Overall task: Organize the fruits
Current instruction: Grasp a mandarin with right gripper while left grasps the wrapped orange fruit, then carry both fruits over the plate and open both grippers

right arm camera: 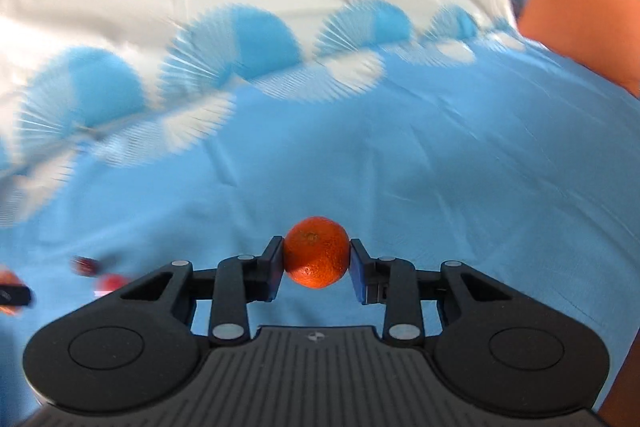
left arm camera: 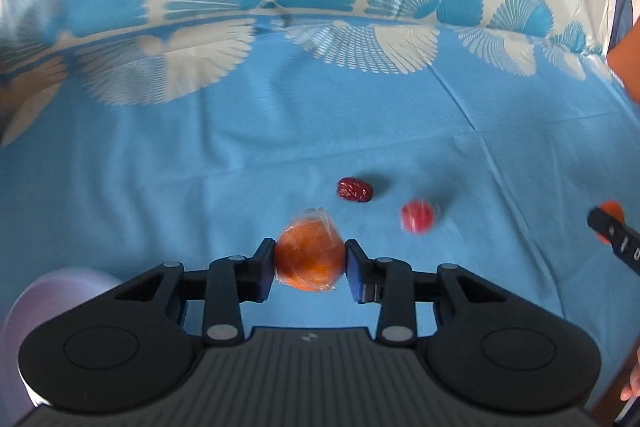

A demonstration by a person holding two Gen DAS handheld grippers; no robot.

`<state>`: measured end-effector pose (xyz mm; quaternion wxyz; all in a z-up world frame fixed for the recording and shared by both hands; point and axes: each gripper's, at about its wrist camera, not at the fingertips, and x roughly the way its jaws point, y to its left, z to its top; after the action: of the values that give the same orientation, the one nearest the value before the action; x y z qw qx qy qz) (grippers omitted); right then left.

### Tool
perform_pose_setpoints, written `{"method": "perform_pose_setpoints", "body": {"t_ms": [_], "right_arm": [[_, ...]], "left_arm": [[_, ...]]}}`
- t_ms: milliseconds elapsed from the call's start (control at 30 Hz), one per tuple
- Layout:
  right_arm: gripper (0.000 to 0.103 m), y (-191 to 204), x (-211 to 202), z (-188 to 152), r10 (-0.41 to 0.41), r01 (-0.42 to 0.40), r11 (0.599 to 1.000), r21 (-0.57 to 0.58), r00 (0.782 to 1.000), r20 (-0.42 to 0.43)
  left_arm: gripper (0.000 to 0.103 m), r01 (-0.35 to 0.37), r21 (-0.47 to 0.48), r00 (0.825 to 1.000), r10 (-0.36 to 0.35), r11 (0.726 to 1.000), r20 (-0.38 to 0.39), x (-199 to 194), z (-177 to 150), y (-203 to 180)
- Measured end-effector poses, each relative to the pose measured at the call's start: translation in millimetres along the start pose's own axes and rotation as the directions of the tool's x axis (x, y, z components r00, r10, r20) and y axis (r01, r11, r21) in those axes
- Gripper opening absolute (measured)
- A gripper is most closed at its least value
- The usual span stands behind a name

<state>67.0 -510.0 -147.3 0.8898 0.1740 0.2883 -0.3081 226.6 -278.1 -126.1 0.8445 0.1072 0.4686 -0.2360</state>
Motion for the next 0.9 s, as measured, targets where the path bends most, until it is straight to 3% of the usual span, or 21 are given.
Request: {"method": "perform_pose_setpoints", "body": {"t_ms": [133, 233, 300, 367, 467, 733, 900], "right_arm": [[0.035, 37, -64, 1, 0.129, -0.127, 0.99, -0.064, 0.991, 0.024], [0.035, 66, -112, -10, 0.235, -0.232, 0.967, -0.105, 0.972, 0.014], [0.035, 85, -142, -20, 0.3, -0.3, 0.945, -0.128, 0.954, -0.015], [0.035, 103, -168, -34, 0.361, -0.367, 0.919, -0.142, 0.93, -0.07], [0.035, 128, -208, -58, 0.428, -0.449, 0.874, -0.185, 0.893, -0.142], [0.035, 168, -309, -116, 0.515, -0.57, 0.776, -0.27, 0.82, -0.249], [0.035, 170, -345, -136, 0.53, -0.586, 0.743, -0.322, 0.81, -0.252]], "left_arm": [[0.041, -0.029, -0.019, 0.999, 0.03, 0.999, 0.015, -70, -37, 27], [0.041, -0.052, -0.036, 0.998, 0.053, 0.998, 0.028, -123, -72, 55], [0.041, -0.071, -0.073, 0.997, 0.071, 0.995, -0.004, -153, -95, 74], [0.041, -0.047, -0.144, 0.998, 0.042, 0.989, -0.041, -179, -115, 92], [0.041, -0.076, -0.168, 0.997, 0.077, 0.983, 0.002, -219, -147, 108], [0.041, -0.148, -0.177, 0.985, 0.162, 0.973, 0.065, -294, -216, 133], [0.041, -0.163, -0.188, 0.977, 0.185, 0.969, 0.105, -320, -246, 129]]}}
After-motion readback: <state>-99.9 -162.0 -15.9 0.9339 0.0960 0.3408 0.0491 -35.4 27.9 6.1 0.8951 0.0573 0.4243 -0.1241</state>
